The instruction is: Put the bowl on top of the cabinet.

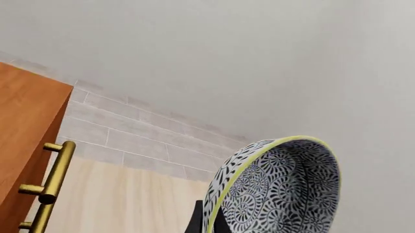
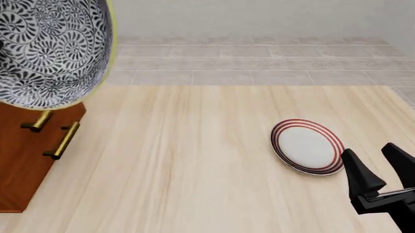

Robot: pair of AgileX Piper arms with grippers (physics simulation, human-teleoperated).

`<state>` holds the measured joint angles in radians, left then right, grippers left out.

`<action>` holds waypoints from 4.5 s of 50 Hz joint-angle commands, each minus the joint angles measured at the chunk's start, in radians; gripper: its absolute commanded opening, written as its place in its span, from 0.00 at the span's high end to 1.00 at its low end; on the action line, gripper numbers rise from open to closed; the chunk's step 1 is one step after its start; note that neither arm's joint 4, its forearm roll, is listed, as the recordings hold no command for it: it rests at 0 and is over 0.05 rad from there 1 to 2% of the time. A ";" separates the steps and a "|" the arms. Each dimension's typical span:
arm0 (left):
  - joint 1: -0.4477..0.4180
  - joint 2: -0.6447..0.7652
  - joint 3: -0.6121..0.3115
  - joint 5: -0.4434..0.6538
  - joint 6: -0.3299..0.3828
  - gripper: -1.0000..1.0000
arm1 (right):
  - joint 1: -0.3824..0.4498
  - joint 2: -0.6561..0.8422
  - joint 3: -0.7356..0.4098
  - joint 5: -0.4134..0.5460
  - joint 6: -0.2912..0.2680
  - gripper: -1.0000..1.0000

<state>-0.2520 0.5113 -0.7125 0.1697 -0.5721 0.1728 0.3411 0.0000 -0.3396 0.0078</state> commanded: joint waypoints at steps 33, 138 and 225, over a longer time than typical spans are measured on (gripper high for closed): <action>0.383 0.162 -0.313 0.197 0.070 1.00 | 0.002 -0.010 0.000 0.010 -0.006 0.00; 0.885 0.495 -0.307 -0.073 0.122 1.00 | 0.002 -0.010 0.000 0.011 -0.006 0.00; 0.891 0.476 -0.308 -0.171 0.085 0.00 | 0.002 -0.010 0.000 0.010 -0.006 0.00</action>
<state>0.6509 1.0305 -0.9841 0.0208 -0.5042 0.1728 0.3414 0.0000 -0.3398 0.0078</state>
